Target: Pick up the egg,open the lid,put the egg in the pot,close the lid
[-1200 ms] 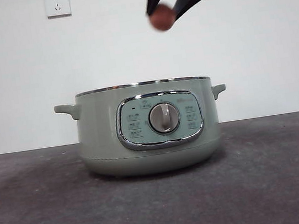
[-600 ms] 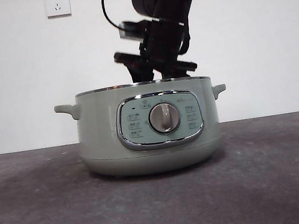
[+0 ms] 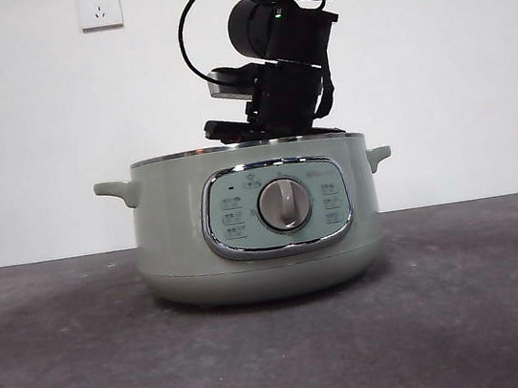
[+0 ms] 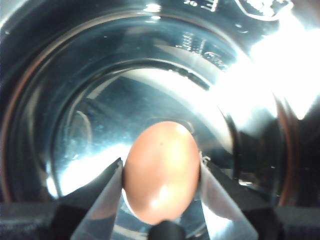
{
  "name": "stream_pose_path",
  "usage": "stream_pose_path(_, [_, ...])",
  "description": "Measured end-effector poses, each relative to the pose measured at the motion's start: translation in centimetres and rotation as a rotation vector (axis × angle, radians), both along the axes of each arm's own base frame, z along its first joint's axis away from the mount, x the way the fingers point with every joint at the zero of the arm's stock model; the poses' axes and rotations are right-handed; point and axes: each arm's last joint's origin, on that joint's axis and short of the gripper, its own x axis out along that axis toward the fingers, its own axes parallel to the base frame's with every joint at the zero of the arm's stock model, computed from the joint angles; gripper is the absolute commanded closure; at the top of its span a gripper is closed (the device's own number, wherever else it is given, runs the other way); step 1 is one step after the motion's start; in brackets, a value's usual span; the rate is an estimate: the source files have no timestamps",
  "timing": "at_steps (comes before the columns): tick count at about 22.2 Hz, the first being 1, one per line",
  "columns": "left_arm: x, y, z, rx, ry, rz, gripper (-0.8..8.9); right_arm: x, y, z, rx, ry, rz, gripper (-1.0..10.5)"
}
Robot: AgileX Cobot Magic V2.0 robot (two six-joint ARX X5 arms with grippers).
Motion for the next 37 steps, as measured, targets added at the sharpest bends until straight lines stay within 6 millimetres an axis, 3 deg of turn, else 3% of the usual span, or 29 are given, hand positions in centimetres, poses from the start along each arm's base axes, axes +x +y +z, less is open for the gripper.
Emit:
stream_pose_path(3, [0.0,0.0,0.0,0.0,0.0,0.0,8.22,0.2,0.4,2.0,0.033,-0.034,0.008,4.7])
stream_pose_path(6, [0.0,0.0,0.0,0.0,0.0,0.0,8.22,-0.1,0.2,5.9,0.062,-0.065,0.012,4.7])
stream_pose_path(8, [0.0,0.0,0.0,0.0,0.0,0.0,8.22,-1.3,-0.5,9.0,0.068,-0.073,0.013,4.7])
stream_pose_path(12, [1.6,-0.5,0.0,-0.017,0.004,-0.051,8.22,-5.4,-3.2,16.1,0.137,-0.182,0.014,4.7])
stream_pose_path(19, [5.7,-2.7,-0.7,-0.055,0.028,-0.187,8.22,-12.4,-7.7,22.1,0.13,-0.2,0.038,4.7])
stream_pose_path(21, [7.4,-3.7,-1.6,-0.053,0.029,-0.213,8.22,-14.6,-9.1,24.0,0.159,-0.255,0.045,4.7])
stream_pose_path(25, [11.3,-6.0,-5.0,-0.052,0.055,-0.264,8.22,-20.6,-13.2,28.3,0.22,-0.438,0.008,4.7])
stream_pose_path(28, [14.6,-8.1,-7.5,-0.049,0.056,-0.29,8.22,-24.9,-16.0,30.3,0.287,-0.535,-0.012,4.7])
stream_pose_path(31, [17.5,-10.8,-9.6,-0.051,0.064,-0.332,8.22,-28.4,-18.2,30.6,0.334,-0.576,-0.03,4.7])
stream_pose_path(37, [20.4,-14.1,-12.6,-0.035,0.085,-0.356,8.22,-31.4,-20.4,28.5,0.312,-0.573,-0.09,4.7])
